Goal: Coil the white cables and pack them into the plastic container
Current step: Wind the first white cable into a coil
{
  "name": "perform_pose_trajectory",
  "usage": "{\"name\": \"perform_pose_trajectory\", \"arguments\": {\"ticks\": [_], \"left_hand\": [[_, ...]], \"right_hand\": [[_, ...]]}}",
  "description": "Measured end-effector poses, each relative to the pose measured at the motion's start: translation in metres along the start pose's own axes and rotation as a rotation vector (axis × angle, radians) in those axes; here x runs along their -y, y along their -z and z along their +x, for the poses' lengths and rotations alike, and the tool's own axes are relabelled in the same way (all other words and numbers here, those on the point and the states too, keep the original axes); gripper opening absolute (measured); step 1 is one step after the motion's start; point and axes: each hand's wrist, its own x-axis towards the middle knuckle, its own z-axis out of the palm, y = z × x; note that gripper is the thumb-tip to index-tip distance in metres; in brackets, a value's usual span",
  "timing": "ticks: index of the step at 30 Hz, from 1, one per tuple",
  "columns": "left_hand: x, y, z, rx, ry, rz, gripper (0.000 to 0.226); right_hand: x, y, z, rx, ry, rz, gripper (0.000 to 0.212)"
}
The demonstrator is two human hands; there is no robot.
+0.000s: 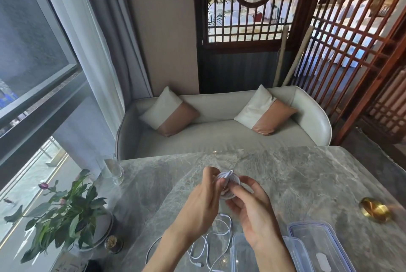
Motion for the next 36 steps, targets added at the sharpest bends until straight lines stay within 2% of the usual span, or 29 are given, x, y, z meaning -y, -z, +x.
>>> {"name": "perform_pose_trajectory", "arguments": {"ticks": [7, 14, 17, 24, 29, 34, 36], "left_hand": [[0.007, 0.017, 0.012, 0.081, 0.085, -0.124, 0.024], [0.007, 0.017, 0.010, 0.179, -0.056, 0.123, 0.018], [0.008, 0.012, 0.008, 0.128, -0.031, 0.138, 0.015], [0.012, 0.011, 0.005, 0.200, 0.071, 0.186, 0.017], [0.013, 0.014, -0.001, 0.151, 0.111, 0.245, 0.022], [0.001, 0.030, 0.003, 0.236, 0.152, 0.041, 0.016], [0.000, 0.033, 0.006, 0.230, 0.186, -0.117, 0.010]], "right_hand": [[0.006, 0.003, -0.002, 0.114, -0.042, 0.059, 0.036], [-0.006, 0.006, 0.003, 0.011, -0.117, 0.144, 0.024], [-0.011, 0.004, 0.004, -0.013, -0.081, 0.112, 0.021], [-0.027, 0.002, 0.007, -0.073, -0.055, 0.033, 0.022], [-0.036, 0.000, 0.011, -0.098, 0.073, -0.036, 0.021], [-0.031, 0.002, 0.014, -0.037, 0.242, -0.254, 0.029], [-0.024, 0.002, 0.014, -0.011, 0.352, -0.388, 0.028]]}}
